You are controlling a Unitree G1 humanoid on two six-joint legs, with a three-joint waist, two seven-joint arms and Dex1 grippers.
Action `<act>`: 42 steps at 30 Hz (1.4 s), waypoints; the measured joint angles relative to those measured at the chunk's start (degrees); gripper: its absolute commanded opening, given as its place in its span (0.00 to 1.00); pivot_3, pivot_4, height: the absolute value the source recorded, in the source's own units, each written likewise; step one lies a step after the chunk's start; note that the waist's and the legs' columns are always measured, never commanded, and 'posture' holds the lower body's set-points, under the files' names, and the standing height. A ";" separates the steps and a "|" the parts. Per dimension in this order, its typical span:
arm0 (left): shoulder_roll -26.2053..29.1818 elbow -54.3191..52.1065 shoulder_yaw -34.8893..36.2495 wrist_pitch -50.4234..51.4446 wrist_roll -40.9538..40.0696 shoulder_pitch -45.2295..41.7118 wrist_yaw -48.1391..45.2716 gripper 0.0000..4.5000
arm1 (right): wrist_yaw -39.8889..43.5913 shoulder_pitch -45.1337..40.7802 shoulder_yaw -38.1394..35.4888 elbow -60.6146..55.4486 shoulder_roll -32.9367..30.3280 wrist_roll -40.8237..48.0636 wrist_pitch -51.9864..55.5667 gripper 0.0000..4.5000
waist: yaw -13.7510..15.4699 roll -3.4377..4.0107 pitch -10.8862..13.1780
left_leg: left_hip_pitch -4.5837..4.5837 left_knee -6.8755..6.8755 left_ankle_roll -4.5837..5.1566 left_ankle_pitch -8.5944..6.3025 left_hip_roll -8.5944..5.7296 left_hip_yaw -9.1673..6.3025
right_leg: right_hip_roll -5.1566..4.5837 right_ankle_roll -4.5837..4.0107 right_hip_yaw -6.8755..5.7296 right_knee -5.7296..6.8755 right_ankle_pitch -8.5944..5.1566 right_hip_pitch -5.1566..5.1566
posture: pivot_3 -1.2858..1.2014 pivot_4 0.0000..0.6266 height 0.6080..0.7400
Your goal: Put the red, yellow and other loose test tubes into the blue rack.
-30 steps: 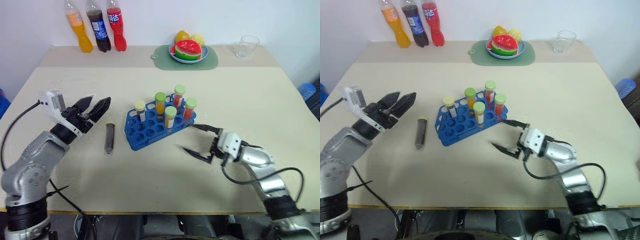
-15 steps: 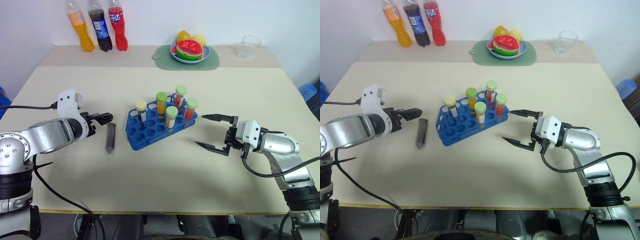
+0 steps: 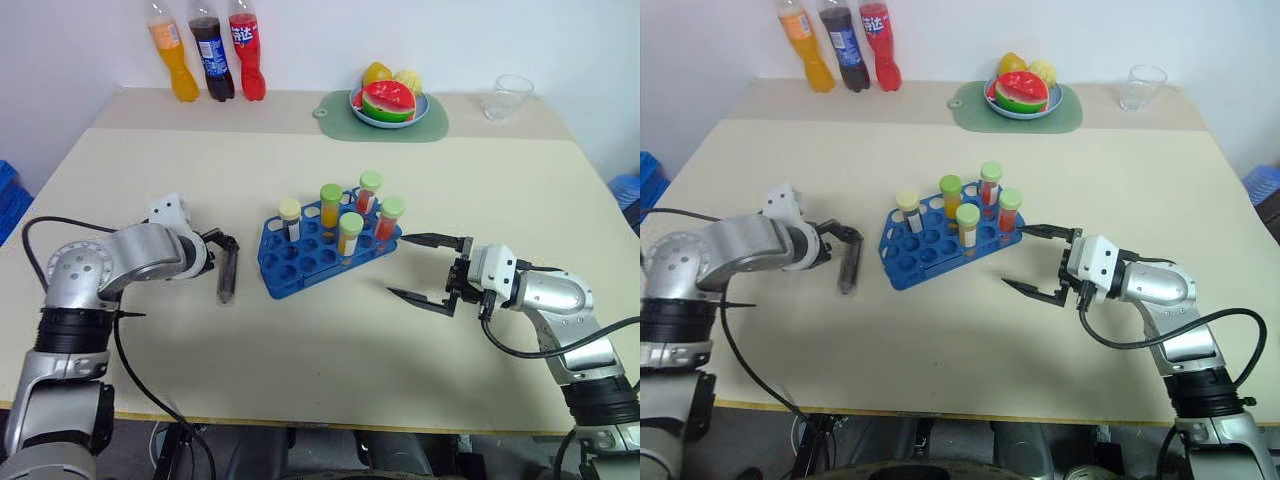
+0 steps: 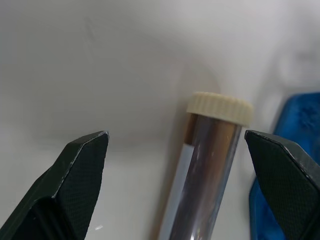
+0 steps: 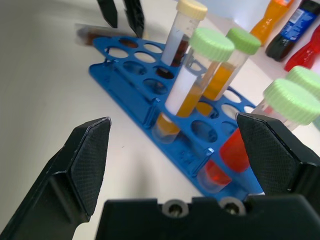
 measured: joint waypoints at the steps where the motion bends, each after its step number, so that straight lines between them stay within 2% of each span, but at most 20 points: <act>1: -0.83 0.95 -0.11 -0.51 0.08 -0.78 0.37 1.00 | 0.74 0.47 0.03 -0.30 -0.17 0.38 0.14 0.98 | 0.02 0.01 0.00 | 0.00 0.00 0.00 0.00 -0.01 0.01 | 0.00 0.00 0.00 0.00 0.00 0.01 | 0.52 0.24 1.00; 8: -3.71 5.54 -0.28 -0.65 1.94 -4.18 3.27 1.00 | 6.29 2.56 -1.07 -5.66 -4.03 5.19 1.97 0.98 | 0.19 0.13 -0.14 | 0.11 0.03 0.08 -0.03 -0.03 0.06 | 0.02 0.01 -0.09 0.01 0.00 0.20 | 0.52 0.24 1.00; 10: -4.21 6.48 -0.06 -0.42 2.56 -4.63 3.56 0.88 | 7.14 3.11 -1.19 -7.08 -4.59 6.21 2.99 1.00 | 0.16 0.21 -0.22 | 0.17 0.03 0.08 -0.04 -0.02 0.06 | 0.02 0.00 -0.11 0.02 0.00 0.26 | 0.52 0.24 1.00; 12: -4.34 7.68 0.18 0.16 3.48 -4.92 3.93 0.71 | 7.43 3.23 -1.19 -7.94 -4.72 6.59 3.93 1.00 | 0.16 0.26 -0.25 | 0.19 0.03 0.08 -0.03 -0.03 0.06 | 0.03 0.00 -0.11 0.03 0.00 0.27 | 0.52 0.24 1.00; 16: -5.47 8.78 1.30 0.87 3.77 -5.10 4.64 0.24 | 7.20 3.13 -1.18 -8.80 -4.71 6.73 5.29 1.00 | 0.95 0.26 -0.25 | 0.16 0.05 0.03 -0.01 -0.03 0.06 | 0.01 0.01 -0.11 0.01 0.00 0.28 | 0.52 0.24 1.00; 17: -5.55 8.86 1.47 0.97 3.38 -5.11 4.71 0.21 | 7.13 3.07 -1.16 -8.80 -4.70 6.71 5.34 1.00 | 1.14 0.26 -0.25 | 0.14 0.06 -0.05 0.04 -0.03 0.05 | 0.00 0.01 -0.11 0.00 0.00 0.27 | 0.52 0.24 1.00; 25: -3.86 5.53 2.37 3.96 1.68 -2.41 1.71 0.21 | 6.14 0.94 -0.77 -8.67 -3.69 5.96 6.43 1.00 | 1.06 0.22 -0.23 | 0.05 0.04 -0.19 0.11 -0.04 0.05 | -0.03 0.01 -0.11 -0.05 0.00 0.17 | 0.52 0.24 1.00; 31: 5.63 -12.16 6.07 7.77 9.54 6.13 -22.01 0.21 | 5.54 0.17 -0.51 -7.78 -3.09 5.55 6.51 1.00 | 0.51 0.05 -0.13 | -0.03 -0.10 -0.21 0.13 0.02 0.14 | 0.05 -0.03 -0.10 -0.05 -0.02 0.00 | 0.52 0.24 1.00; 33: 7.27 -18.98 9.08 4.92 17.17 9.45 -35.86 0.21 | 5.34 0.17 -0.47 -7.40 -2.83 5.53 6.58 1.00 | 0.47 0.06 -0.13 | -0.02 -0.12 -0.21 0.13 0.01 0.20 | 0.04 -0.15 -0.08 -0.07 -0.09 0.01 | 0.52 0.24 1.00; 37: 10.14 -29.57 8.62 -5.72 36.27 14.51 -60.51 0.21 | 5.06 0.07 -0.49 -7.18 -2.41 5.53 6.62 1.00 | 0.78 0.04 -0.12 | -0.05 -0.12 0.04 -0.02 0.02 0.23 | 0.04 -0.25 -0.07 -0.16 -0.15 0.04 | 0.52 0.24 1.00; 42: 6.11 -33.44 3.63 -25.10 57.93 16.57 -81.50 0.21 | 4.56 0.39 -1.01 -6.84 -2.53 5.54 6.67 1.00 | 1.04 0.04 -0.12 | -0.06 -0.12 0.19 -0.10 0.03 0.27 | 0.03 -0.27 -0.03 -0.26 -0.15 0.07 | 0.52 0.24 1.00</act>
